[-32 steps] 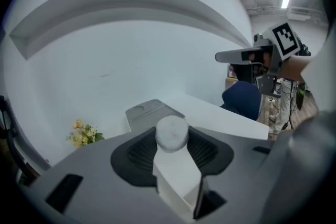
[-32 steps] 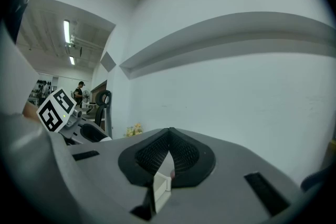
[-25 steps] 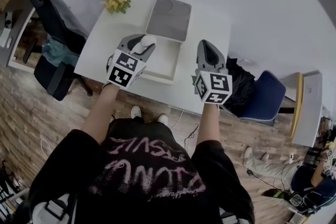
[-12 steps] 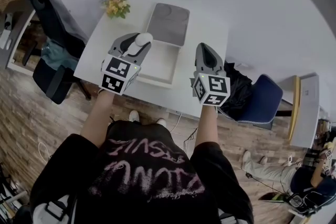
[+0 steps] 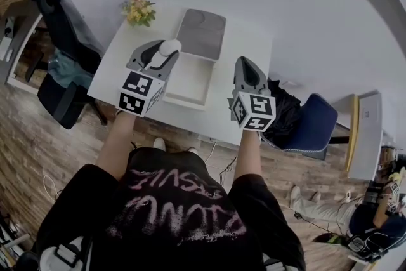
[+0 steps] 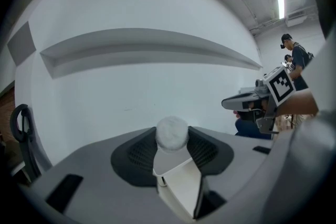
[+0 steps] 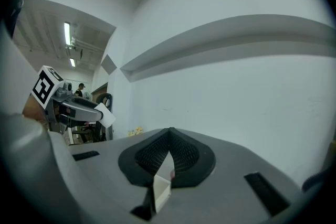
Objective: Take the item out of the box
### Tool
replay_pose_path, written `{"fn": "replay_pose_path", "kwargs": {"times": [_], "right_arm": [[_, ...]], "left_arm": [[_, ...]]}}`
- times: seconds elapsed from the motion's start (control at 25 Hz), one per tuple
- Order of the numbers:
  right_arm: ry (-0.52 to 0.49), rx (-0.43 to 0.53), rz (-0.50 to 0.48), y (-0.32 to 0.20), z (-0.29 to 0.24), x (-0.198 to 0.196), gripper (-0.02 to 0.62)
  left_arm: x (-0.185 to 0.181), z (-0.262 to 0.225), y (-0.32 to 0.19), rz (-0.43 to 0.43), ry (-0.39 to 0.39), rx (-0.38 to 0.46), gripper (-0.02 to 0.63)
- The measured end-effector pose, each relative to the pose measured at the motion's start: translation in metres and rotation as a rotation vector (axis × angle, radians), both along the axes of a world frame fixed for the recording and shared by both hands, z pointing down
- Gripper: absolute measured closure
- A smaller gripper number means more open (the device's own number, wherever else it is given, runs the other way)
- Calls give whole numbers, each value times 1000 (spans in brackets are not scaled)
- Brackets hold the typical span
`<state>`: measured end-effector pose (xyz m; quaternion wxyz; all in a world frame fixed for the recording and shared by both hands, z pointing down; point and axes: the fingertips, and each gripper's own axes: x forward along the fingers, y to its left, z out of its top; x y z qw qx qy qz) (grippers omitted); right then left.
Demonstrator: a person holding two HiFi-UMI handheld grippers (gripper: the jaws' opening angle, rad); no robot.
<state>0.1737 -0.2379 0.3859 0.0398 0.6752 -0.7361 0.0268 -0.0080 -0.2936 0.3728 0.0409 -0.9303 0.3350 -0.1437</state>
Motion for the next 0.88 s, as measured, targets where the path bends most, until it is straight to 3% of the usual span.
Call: {"fn": "replay_pose_path", "kwargs": {"times": [0.88], "right_arm": [[14,-2,13,14,-3,2,591]], "left_arm": [[-3,-11,11,0,19,19,430]]}}
